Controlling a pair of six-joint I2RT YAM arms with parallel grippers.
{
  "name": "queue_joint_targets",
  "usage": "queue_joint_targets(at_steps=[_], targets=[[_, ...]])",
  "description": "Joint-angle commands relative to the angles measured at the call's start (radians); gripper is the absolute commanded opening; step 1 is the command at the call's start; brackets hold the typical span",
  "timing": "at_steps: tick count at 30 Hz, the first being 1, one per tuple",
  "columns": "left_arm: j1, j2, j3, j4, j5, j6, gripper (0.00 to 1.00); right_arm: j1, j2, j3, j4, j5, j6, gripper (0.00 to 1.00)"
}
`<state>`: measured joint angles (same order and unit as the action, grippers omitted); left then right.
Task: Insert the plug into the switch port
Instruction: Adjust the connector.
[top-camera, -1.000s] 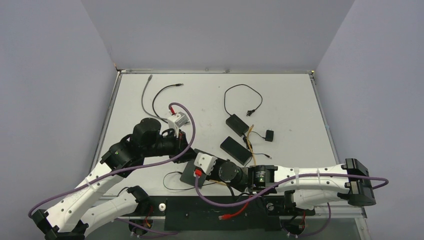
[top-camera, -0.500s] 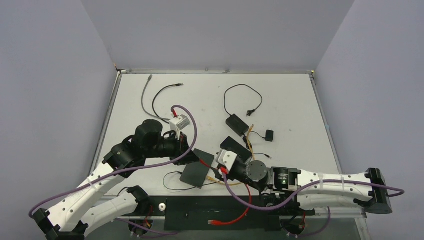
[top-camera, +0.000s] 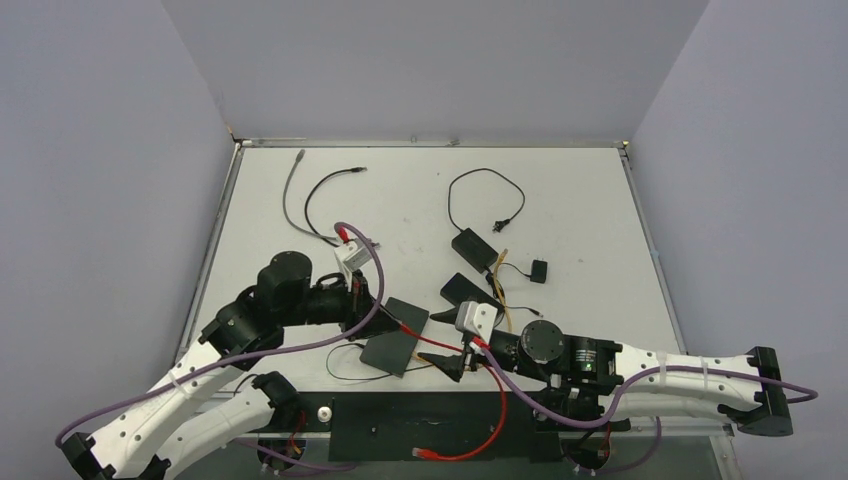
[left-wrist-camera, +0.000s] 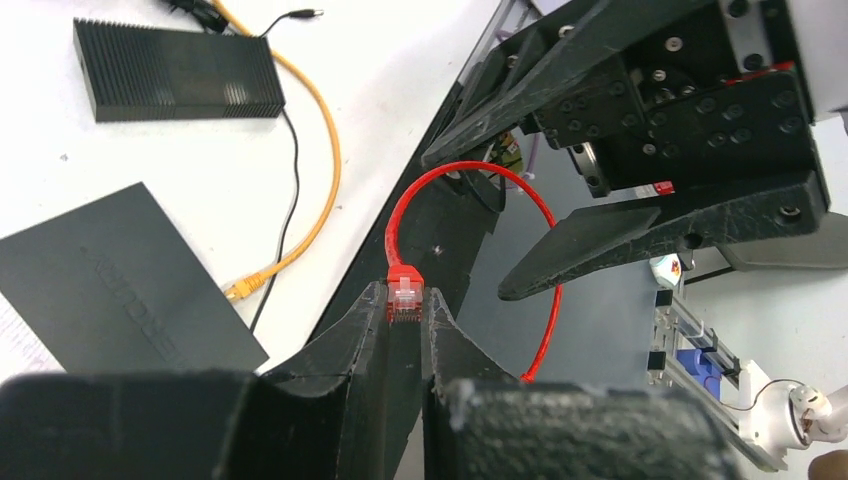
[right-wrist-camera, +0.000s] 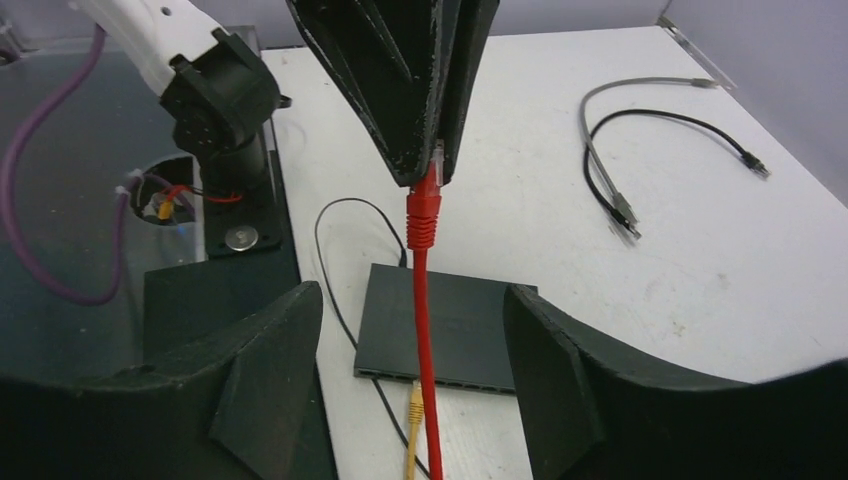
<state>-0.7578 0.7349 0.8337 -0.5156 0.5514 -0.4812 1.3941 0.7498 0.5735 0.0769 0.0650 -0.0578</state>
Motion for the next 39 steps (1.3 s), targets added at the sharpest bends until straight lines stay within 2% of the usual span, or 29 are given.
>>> queue_joint_targets(at_steps=[1,12,29,39], targets=[[-0.002,-0.070,-0.036,0.174,0.065,0.007,0.00,-0.008,-0.011,0.016,0.108,-0.142,0.055,0.63],[-0.004,-0.172,-0.171,0.386,0.150,0.001,0.00,-0.016,-0.009,0.009,0.203,-0.216,0.120,0.64],[-0.003,-0.369,-0.300,0.500,0.136,0.071,0.00,-0.044,0.040,0.019,0.278,-0.284,0.218,0.61],[-0.003,-0.387,-0.316,0.546,0.161,0.069,0.00,-0.074,0.099,0.033,0.342,-0.329,0.257,0.51]])
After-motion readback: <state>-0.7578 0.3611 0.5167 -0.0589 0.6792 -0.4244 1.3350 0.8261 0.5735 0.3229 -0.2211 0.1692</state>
